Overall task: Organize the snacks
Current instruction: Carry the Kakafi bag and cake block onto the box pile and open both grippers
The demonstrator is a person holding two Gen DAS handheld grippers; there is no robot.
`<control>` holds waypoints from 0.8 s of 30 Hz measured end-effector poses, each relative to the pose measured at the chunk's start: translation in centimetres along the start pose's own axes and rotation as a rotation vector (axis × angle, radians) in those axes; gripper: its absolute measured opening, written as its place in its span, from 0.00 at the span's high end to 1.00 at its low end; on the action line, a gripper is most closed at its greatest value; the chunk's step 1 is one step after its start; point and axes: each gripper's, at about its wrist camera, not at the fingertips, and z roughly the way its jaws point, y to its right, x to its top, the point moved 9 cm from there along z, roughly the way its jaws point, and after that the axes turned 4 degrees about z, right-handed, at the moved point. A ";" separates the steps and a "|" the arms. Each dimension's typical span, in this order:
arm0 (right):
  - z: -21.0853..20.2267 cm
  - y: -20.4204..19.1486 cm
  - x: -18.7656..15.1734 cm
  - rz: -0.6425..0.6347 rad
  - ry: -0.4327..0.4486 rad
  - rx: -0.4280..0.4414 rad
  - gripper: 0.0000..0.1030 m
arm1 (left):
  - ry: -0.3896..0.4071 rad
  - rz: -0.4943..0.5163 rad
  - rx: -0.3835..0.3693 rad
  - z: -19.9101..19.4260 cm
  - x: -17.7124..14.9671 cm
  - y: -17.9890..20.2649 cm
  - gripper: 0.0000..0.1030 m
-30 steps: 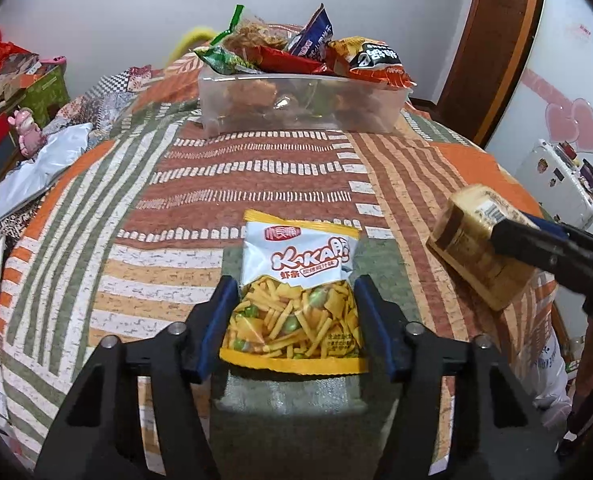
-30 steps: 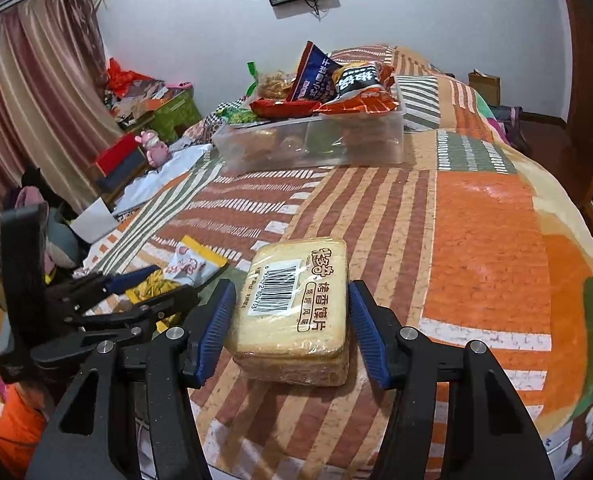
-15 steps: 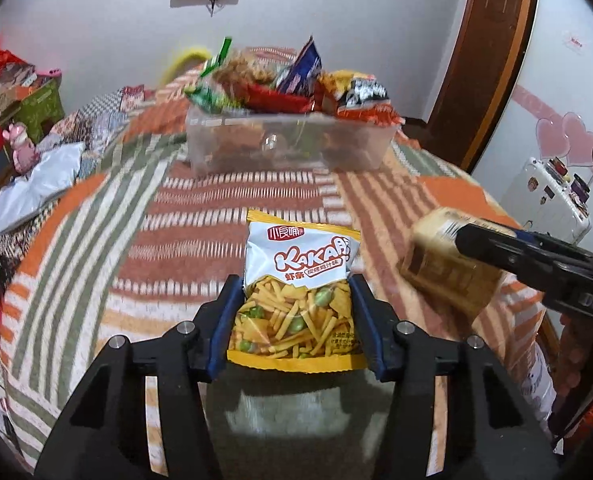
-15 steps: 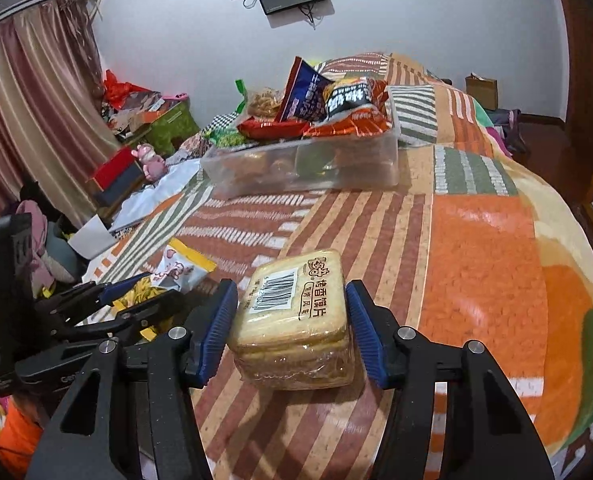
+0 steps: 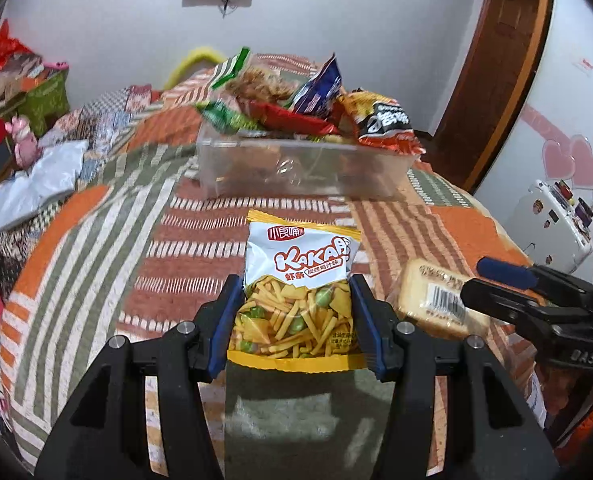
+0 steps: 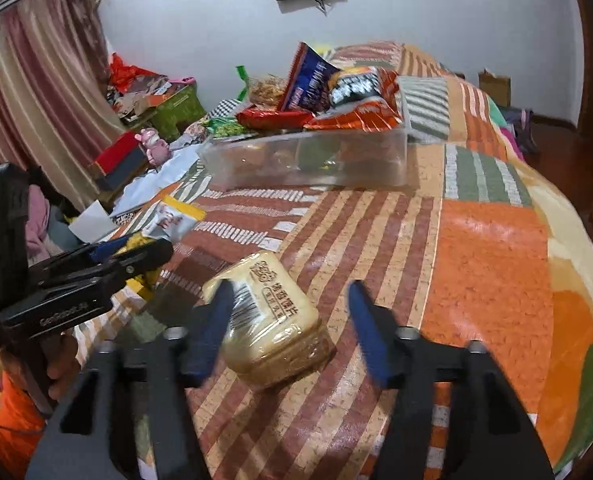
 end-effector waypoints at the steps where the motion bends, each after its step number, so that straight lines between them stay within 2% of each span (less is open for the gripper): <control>1: 0.1 -0.2 0.0 -0.019 -0.005 -0.002 0.36 | -0.001 -0.004 0.002 -0.1 -0.2 -0.2 0.49; 5: 1.7 -0.8 -1.0 -0.047 -0.065 0.026 0.36 | 0.002 -0.016 0.007 -0.6 -0.6 -0.6 0.49; 12: 2.3 -1.2 -1.8 -0.022 -0.105 0.088 0.34 | 0.000 -0.029 0.012 -0.8 -0.8 -1.1 0.49; 15: 2.4 -1.7 -2.3 -0.078 -0.100 0.055 0.34 | -0.003 -0.028 0.010 -0.7 -0.8 -1.0 0.49; 17: 2.8 -1.7 -2.3 -0.099 -0.093 0.021 0.40 | -0.003 -0.023 0.012 -0.6 -0.7 -0.9 0.49; 24: 3.0 -1.6 -0.6 -0.084 -0.051 0.008 0.45 | 0.026 -0.006 0.025 -0.7 1.4 -1.2 0.49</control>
